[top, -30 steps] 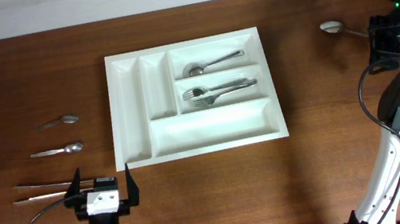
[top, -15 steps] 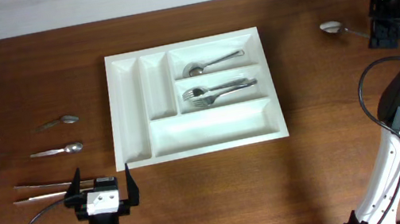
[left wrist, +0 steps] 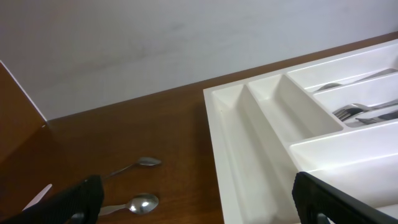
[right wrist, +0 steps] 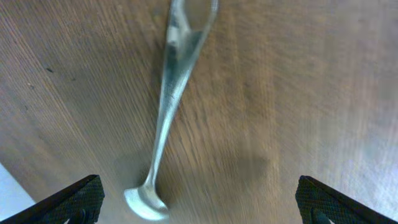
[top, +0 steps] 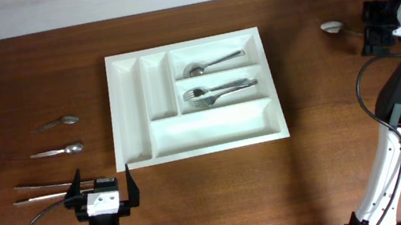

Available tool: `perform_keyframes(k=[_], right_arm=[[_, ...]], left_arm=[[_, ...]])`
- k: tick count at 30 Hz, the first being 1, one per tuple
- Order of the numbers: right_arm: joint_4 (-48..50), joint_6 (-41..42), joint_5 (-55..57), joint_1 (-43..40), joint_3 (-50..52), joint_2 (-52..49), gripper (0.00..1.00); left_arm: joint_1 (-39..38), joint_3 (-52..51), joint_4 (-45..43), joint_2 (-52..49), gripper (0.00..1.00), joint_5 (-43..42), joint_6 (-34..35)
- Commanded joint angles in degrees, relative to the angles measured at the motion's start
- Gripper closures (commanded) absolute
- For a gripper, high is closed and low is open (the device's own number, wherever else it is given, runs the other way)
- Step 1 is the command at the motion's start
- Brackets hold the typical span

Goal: Pack container
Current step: 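Move the right gripper back over the last spoon on the right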

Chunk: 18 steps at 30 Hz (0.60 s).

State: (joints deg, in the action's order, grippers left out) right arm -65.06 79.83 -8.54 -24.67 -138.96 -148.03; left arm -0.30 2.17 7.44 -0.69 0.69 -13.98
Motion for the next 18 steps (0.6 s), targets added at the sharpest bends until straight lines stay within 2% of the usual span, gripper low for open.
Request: perform_keyframes(k=[1,3,4,5,9,11,18], right_arm=[[3.0,-6.4,-1.1,-0.2,-0.9,-0.3,0.07],[4.3,-10.0,-1.4,-0.2,-0.9,-0.3,0.23],[4.4,-11.5,-1.4,-0.2,-0.9,-0.3,0.39],[4.5,-12.7,-1.4,-0.2,-0.9,-0.3,0.62],[4.4,-13.6,-2.6,-0.2,-0.9,-0.3,0.91],[4.5,-13.4,-3.3,-0.2,-0.9,-0.3,0.96],[7.6,-13.4,-1.4,-0.1,-0.9,-0.4,0.96]], left_arm=[[0.2,-0.4,-0.2,0.2,0.01,0.2,-0.7],[0.2,-0.4,-0.2,0.2,0.01,0.2,-0.7],[0.2,-0.4,-0.2,0.2,0.01,0.2,-0.7],[0.2,-0.4,-0.2,0.2,0.01,0.2,-0.7],[0.2,-0.4,-0.2,0.2,0.01,0.2,-0.7],[0.2,-0.4,-0.2,0.2,0.01,0.2,-0.7],[0.2,-0.4,-0.2,0.2,0.01,0.2,-0.7]])
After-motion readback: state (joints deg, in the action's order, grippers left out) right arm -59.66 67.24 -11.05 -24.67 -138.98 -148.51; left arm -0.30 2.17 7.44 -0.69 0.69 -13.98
